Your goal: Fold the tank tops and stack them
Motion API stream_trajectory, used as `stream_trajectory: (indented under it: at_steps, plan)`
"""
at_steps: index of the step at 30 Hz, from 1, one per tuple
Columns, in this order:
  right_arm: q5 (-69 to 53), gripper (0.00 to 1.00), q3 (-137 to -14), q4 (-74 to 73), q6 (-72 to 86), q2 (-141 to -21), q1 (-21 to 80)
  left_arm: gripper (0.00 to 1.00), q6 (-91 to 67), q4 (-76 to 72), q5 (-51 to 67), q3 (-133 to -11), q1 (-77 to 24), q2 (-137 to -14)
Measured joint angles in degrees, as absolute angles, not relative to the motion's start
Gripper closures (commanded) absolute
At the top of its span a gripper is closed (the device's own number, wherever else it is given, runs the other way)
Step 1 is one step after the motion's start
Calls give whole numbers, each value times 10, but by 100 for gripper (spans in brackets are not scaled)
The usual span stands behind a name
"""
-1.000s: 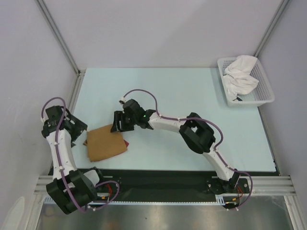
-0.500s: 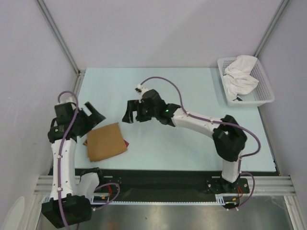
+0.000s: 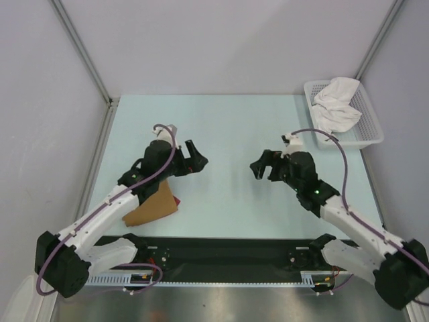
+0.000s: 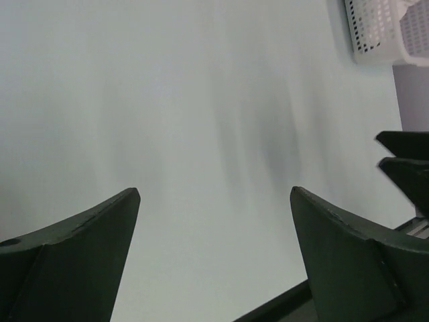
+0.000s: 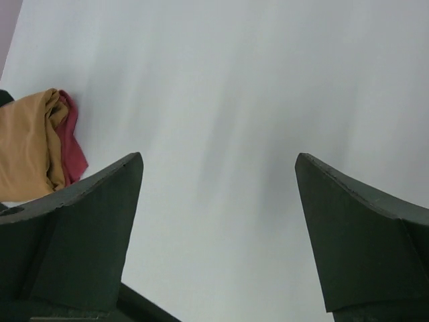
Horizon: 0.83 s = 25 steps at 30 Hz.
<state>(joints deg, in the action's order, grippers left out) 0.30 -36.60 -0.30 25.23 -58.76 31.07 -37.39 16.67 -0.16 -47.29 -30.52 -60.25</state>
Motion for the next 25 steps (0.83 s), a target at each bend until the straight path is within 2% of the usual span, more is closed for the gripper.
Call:
stream_trajectory:
  at_steps: [4, 8, 13, 25]
  plan:
    - [67, 0, -288, 5, 233, -454, 303, 0, -355, 52, -14, -385, -340, -604]
    - [107, 0, -216, 21, 223, -389, 300, 0, -332, -37, -16, -277, -340, -576]
    - [130, 0, -152, 36, 220, -390, 298, 0, -274, -93, -21, -180, -347, -499]
    - [131, 0, -151, 56, 222, -406, 296, 0, -216, -123, 4, -175, -359, -421]
